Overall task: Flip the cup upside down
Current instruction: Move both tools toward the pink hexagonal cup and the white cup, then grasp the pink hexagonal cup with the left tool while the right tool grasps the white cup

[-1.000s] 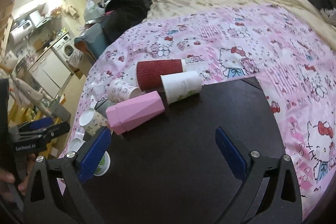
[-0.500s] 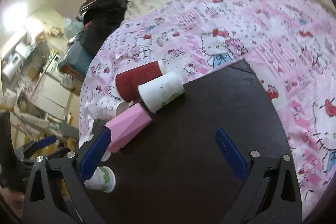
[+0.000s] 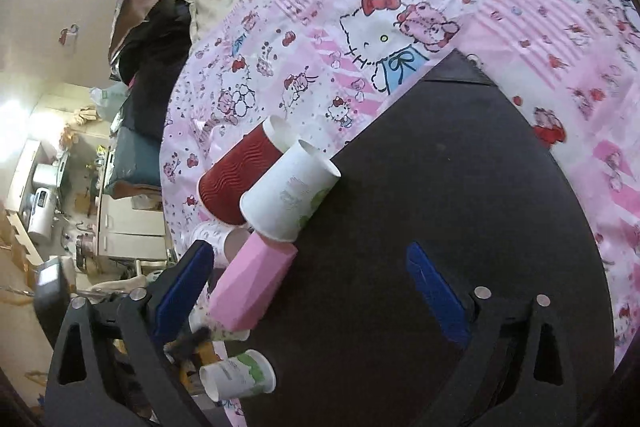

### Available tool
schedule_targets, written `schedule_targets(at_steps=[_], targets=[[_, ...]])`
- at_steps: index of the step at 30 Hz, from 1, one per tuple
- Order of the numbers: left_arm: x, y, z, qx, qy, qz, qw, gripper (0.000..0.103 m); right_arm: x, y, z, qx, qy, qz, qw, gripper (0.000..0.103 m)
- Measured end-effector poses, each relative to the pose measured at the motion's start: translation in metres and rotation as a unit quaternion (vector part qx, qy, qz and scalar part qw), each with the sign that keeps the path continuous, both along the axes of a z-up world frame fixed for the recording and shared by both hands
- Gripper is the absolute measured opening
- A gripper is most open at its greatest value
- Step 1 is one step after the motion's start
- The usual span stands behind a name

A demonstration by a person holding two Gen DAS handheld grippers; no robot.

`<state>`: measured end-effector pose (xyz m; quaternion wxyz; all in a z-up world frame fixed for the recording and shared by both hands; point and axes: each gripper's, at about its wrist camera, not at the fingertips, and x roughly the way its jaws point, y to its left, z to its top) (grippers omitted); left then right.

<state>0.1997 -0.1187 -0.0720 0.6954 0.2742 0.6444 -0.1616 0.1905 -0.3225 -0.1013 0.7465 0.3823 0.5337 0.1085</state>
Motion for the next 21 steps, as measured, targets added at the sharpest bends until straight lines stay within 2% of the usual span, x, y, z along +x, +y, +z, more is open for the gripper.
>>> schedule_targets(at_steps=[2,4,6,9,11,13,21], targets=[[0.006,-0.012,-0.009,0.035,-0.003,-0.029,0.999,0.092,0.01,0.002,-0.008,0.012,0.015,0.007,1.0,0.097],[0.014,-0.021,-0.019,0.056,0.007,-0.044,0.9974,0.092,0.019,0.001,-0.021,0.034,0.043,0.007,0.998,0.091],[0.021,-0.025,-0.029,0.064,0.019,-0.049,0.9966,0.092,0.027,-0.002,-0.037,0.066,0.075,-0.003,0.995,0.083],[0.028,-0.028,-0.042,0.073,0.027,-0.049,0.9958,0.091,0.039,-0.007,-0.051,0.087,0.092,-0.02,0.992,0.082],[0.031,-0.029,-0.051,0.073,0.037,-0.047,0.9956,0.084,0.048,-0.009,-0.056,0.102,0.095,-0.031,0.99,0.082],[0.035,-0.028,-0.058,0.078,0.038,-0.047,0.9951,0.082,0.057,-0.007,-0.06,0.117,0.099,-0.034,0.988,0.082],[0.035,-0.034,-0.064,0.101,0.02,-0.072,0.9921,0.082,0.076,0.022,-0.09,0.152,0.132,-0.027,0.979,0.08]])
